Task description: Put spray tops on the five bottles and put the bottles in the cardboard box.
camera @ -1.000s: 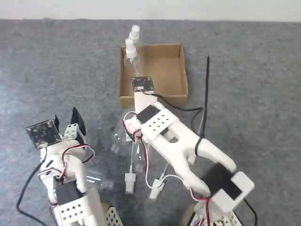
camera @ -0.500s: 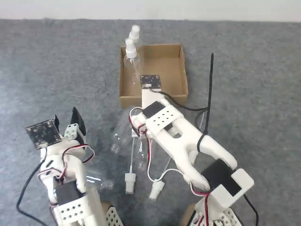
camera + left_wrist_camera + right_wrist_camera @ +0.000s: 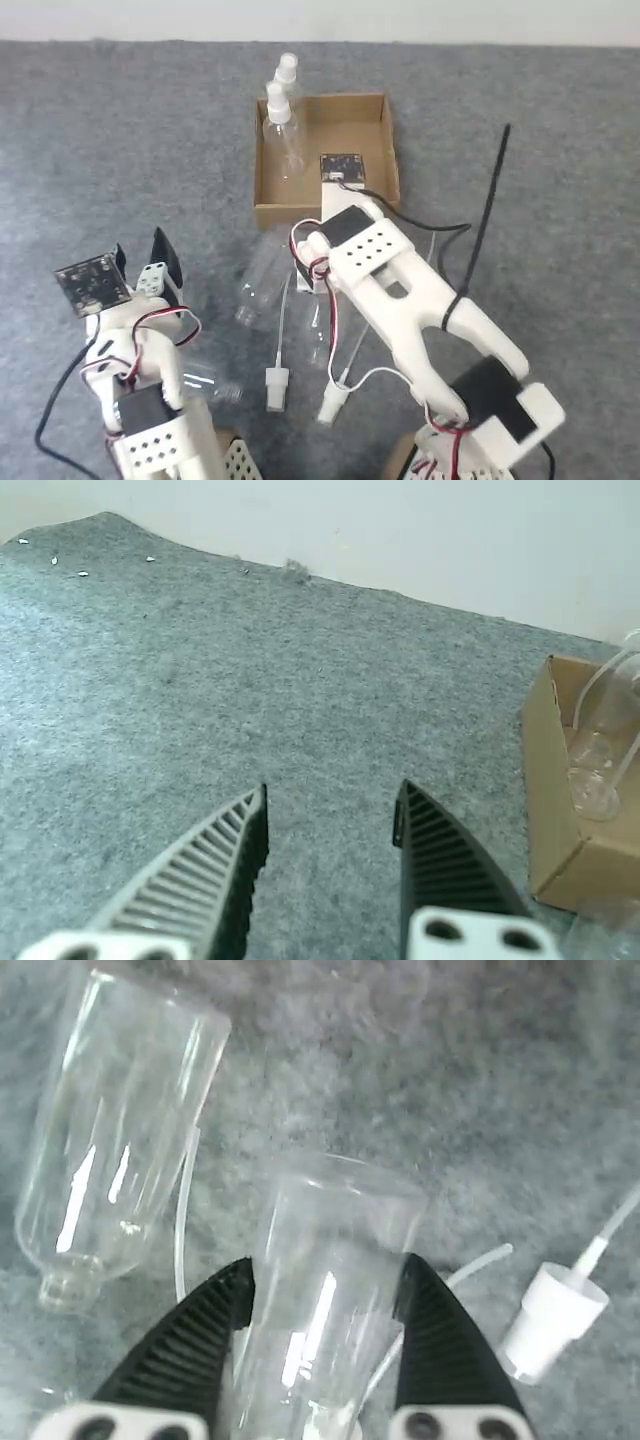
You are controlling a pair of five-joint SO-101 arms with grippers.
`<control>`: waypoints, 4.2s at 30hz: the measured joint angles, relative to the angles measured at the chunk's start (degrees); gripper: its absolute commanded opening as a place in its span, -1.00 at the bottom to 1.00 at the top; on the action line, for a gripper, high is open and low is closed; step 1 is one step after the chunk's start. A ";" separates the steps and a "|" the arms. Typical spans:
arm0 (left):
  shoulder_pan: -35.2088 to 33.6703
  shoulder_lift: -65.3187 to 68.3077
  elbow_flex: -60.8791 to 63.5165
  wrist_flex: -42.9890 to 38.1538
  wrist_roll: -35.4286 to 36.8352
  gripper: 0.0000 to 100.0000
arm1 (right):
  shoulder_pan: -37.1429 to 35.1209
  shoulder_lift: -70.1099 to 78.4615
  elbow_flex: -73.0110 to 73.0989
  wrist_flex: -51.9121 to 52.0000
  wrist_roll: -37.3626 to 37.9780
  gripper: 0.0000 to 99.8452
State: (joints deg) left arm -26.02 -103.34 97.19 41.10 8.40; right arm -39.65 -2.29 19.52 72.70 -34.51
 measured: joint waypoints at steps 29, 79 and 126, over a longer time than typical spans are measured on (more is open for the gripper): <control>0.00 0.00 0.00 0.00 0.00 -0.61 | 26.02 -1.14 0.00 0.88 -33.93 -0.89; 0.00 0.00 0.00 0.00 0.00 -0.61 | 24.62 4.92 -5.89 7.82 -44.13 -0.51; 0.00 0.00 0.00 0.00 0.00 -0.61 | 21.89 -2.64 -22.33 27.52 -8.09 -0.64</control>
State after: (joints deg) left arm -26.02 -103.34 97.19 41.10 8.40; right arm -17.76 -4.92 -2.81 100.22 -42.59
